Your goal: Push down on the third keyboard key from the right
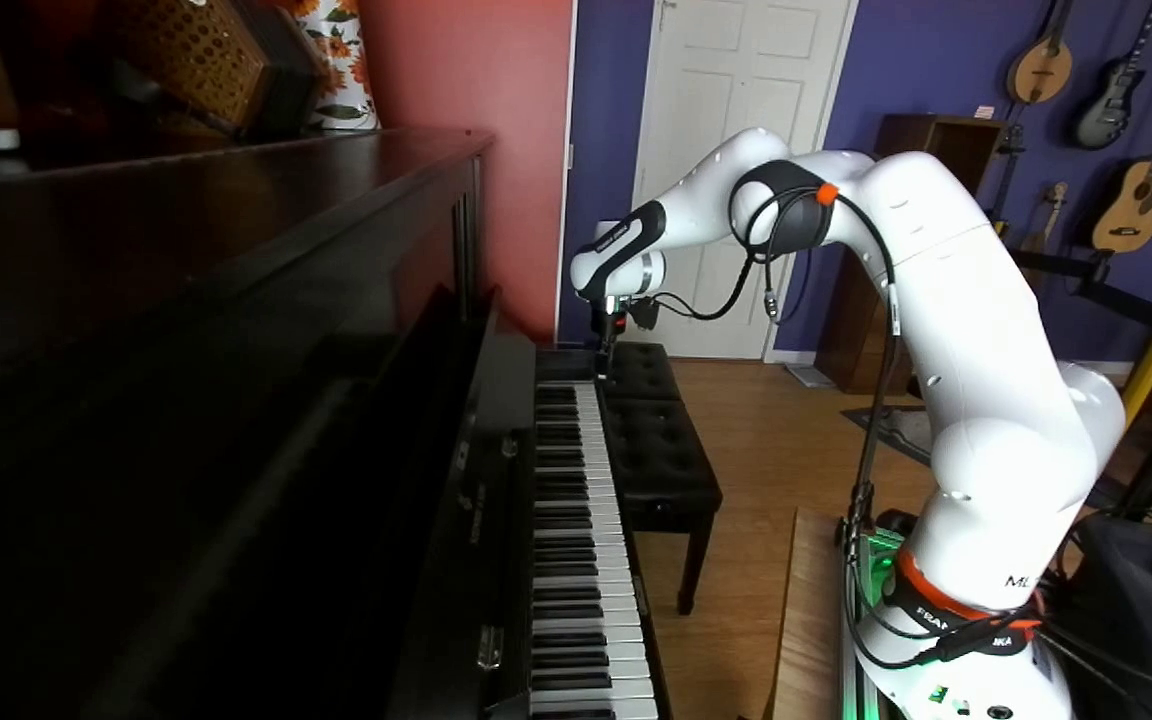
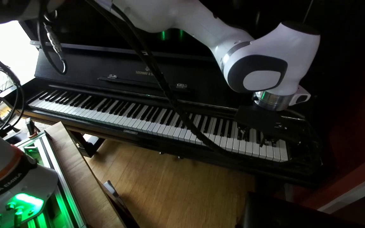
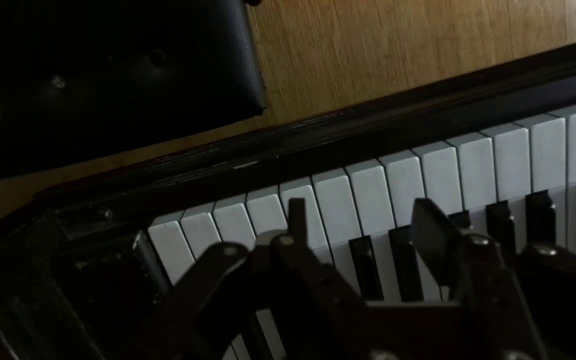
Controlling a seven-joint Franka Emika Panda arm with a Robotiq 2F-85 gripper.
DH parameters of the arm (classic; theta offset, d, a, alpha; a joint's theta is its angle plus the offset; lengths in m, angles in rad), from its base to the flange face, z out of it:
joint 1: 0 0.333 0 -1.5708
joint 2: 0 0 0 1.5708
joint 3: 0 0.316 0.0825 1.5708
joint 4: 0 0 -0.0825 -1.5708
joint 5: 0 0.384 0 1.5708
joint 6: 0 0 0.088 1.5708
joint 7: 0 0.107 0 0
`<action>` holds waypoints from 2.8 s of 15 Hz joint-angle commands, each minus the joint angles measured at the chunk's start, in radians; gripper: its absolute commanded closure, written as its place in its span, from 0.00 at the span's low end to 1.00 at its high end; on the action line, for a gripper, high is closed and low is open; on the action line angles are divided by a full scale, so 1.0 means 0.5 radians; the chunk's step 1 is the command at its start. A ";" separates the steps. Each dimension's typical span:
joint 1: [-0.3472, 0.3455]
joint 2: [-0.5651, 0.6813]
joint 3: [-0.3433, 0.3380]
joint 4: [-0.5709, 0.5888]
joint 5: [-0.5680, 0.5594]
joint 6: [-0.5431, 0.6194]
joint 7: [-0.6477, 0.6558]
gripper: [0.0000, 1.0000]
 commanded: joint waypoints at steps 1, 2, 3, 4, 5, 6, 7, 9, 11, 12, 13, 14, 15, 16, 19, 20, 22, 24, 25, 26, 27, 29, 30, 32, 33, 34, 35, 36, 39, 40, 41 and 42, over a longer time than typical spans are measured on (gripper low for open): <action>-0.045 0.197 0.016 0.251 -0.092 -0.039 0.067 0.73; -0.046 0.233 0.010 0.295 -0.116 -0.037 0.078 0.80; -0.050 0.269 0.012 0.338 -0.137 -0.035 0.080 0.89; -0.053 0.305 0.016 0.380 -0.158 -0.031 0.077 0.95; -0.060 0.336 0.033 0.414 -0.171 -0.014 0.048 1.00; -0.060 0.366 0.035 0.452 -0.188 -0.015 0.052 1.00; -0.061 0.400 0.039 0.494 -0.202 -0.009 0.051 1.00; -0.066 0.456 0.047 0.565 -0.212 -0.006 0.061 1.00; -0.077 0.514 0.054 0.638 -0.219 0.001 0.050 1.00; -0.077 0.534 0.055 0.666 -0.224 -0.011 0.052 1.00; -0.081 0.561 0.057 0.700 -0.228 -0.010 0.049 1.00; -0.085 0.582 0.059 0.728 -0.233 -0.009 0.042 1.00; -0.088 0.606 0.059 0.754 -0.238 -0.004 0.043 1.00; -0.095 0.624 0.067 0.779 -0.239 -0.002 0.032 1.00; -0.103 0.666 0.078 0.831 -0.251 0.011 0.018 1.00; -0.106 0.680 0.082 0.852 -0.252 0.006 0.017 1.00; -0.114 0.704 0.092 0.888 -0.247 0.000 0.013 1.00; -0.095 0.714 0.067 0.894 -0.204 0.004 -0.008 1.00; -0.098 0.725 0.073 0.908 -0.202 -0.003 -0.017 1.00; -0.098 0.736 0.071 0.920 -0.203 -0.005 -0.019 1.00; -0.098 0.743 0.072 0.926 -0.202 -0.008 -0.024 1.00; -0.099 0.753 0.073 0.933 -0.201 -0.011 -0.028 1.00; -0.099 0.758 0.072 0.938 -0.202 -0.014 -0.029 1.00; -0.098 0.771 0.071 0.951 -0.203 -0.018 -0.032 1.00; -0.098 0.779 0.071 0.961 -0.204 -0.021 -0.033 1.00; -0.124 0.799 0.108 0.995 -0.245 -0.034 -0.018 1.00; -0.126 0.810 0.110 1.006 -0.246 -0.037 -0.020 1.00; -0.131 0.825 0.118 1.023 -0.243 -0.044 -0.024 1.00; -0.141 0.869 0.128 1.075 -0.243 -0.081 -0.029 1.00; -0.147 0.882 0.134 1.096 -0.239 -0.096 -0.034 1.00; -0.151 0.902 0.135 1.126 -0.237 -0.119 -0.031 1.00; -0.154 0.918 0.138 1.146 -0.235 -0.135 -0.028 1.00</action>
